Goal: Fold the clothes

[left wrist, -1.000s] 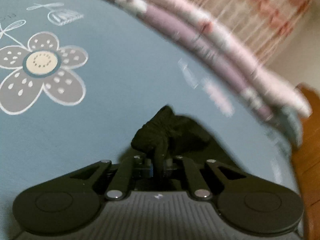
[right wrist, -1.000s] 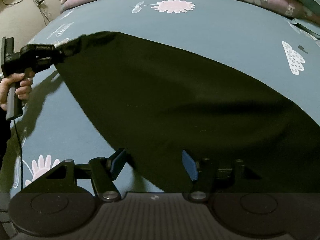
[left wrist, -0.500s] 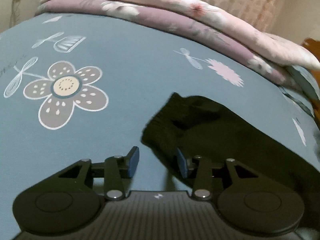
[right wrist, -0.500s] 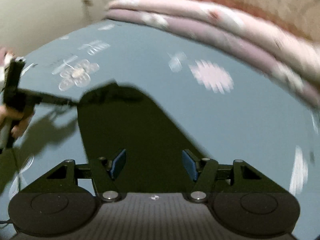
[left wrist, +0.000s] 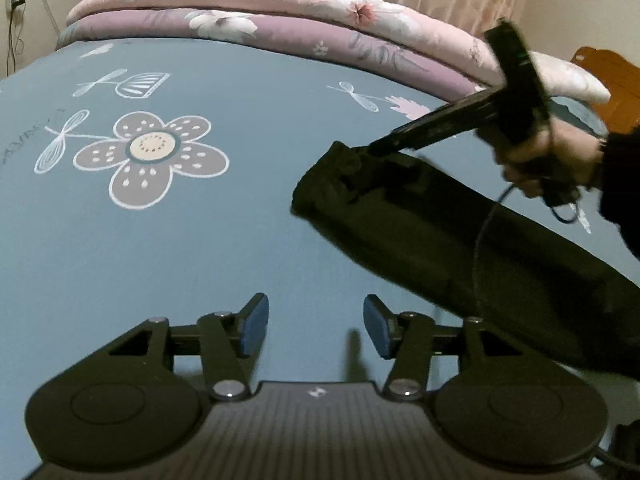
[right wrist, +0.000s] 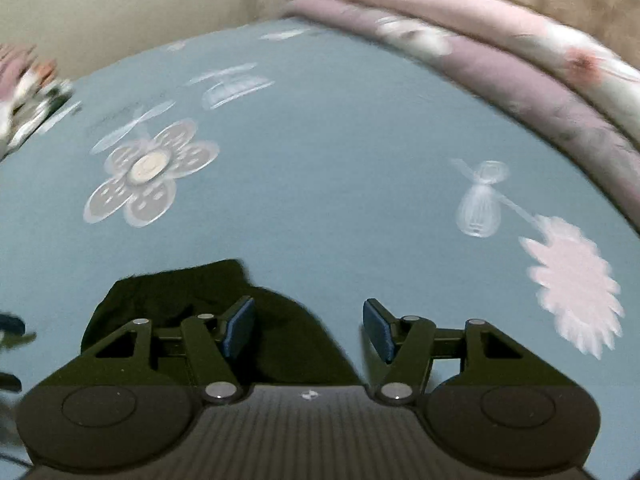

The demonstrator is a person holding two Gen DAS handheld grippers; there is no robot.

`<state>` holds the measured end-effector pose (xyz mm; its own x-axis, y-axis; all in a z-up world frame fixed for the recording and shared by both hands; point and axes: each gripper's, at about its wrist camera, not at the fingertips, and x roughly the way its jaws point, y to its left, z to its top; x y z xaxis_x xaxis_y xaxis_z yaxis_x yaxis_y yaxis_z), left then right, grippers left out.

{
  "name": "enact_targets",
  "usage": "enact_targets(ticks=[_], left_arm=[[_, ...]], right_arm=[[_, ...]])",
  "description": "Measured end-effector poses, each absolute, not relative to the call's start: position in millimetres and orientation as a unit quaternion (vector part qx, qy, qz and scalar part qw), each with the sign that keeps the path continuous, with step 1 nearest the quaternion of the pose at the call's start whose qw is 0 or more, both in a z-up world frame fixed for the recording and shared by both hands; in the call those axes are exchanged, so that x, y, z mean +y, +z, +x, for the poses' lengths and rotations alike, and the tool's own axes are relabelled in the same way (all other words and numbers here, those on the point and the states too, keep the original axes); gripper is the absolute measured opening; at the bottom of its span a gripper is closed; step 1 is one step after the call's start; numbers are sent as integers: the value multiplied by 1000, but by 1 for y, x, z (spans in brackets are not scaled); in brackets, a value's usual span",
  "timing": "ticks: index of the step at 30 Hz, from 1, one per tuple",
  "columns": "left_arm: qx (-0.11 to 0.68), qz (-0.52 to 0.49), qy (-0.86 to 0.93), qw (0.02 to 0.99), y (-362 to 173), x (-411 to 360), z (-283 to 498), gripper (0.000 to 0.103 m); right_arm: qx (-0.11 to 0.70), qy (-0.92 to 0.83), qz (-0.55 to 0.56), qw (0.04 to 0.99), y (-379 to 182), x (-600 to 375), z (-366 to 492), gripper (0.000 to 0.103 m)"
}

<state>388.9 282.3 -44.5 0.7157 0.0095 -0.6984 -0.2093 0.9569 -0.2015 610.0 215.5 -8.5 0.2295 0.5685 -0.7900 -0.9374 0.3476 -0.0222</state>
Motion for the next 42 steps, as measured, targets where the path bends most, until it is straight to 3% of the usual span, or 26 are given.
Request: enact_targets(ticks=[1, 3, 4, 5, 6, 9, 13, 18, 23, 28, 30, 34, 42], left_arm=[[372, -131, 62, 917, -47, 283, 388, 55], [369, -127, 65, 918, -51, 284, 388, 55], [368, -128, 67, 919, -52, 285, 388, 55], [365, -128, 66, 920, -53, 286, 388, 55], [362, -128, 66, 921, -53, 286, 388, 55], [355, -102, 74, 926, -51, 280, 387, 56], [349, -81, 59, 932, -48, 270, 384, 61], [343, -59, 57, 936, -44, 263, 381, 63], [342, -55, 69, 936, -43, 266, 380, 65], [345, -61, 75, 934, -45, 268, 380, 65], [344, -63, 71, 934, -44, 267, 379, 66], [339, -63, 65, 936, -39, 263, 376, 67], [354, -85, 37, 931, -31, 253, 380, 70]], right_arm=[[354, 510, -277, 733, -13, 220, 607, 64], [357, 512, -301, 721, -19, 227, 602, 48], [357, 515, -302, 718, -18, 230, 600, 36], [357, 516, -301, 718, -17, 232, 598, 14], [356, 514, -298, 721, -15, 235, 597, 8], [344, 497, -298, 739, -9, 242, 597, 4], [350, 482, -294, 747, -13, 248, 603, 5], [333, 466, -299, 763, -7, 243, 597, 28], [329, 512, -287, 740, 20, 222, 565, 28], [364, 522, -334, 695, -4, 230, 539, 29], [364, 526, -317, 700, -11, 238, 533, 35], [362, 546, -281, 701, 3, 240, 526, 39], [365, 480, -307, 737, 72, 104, 538, 47]])
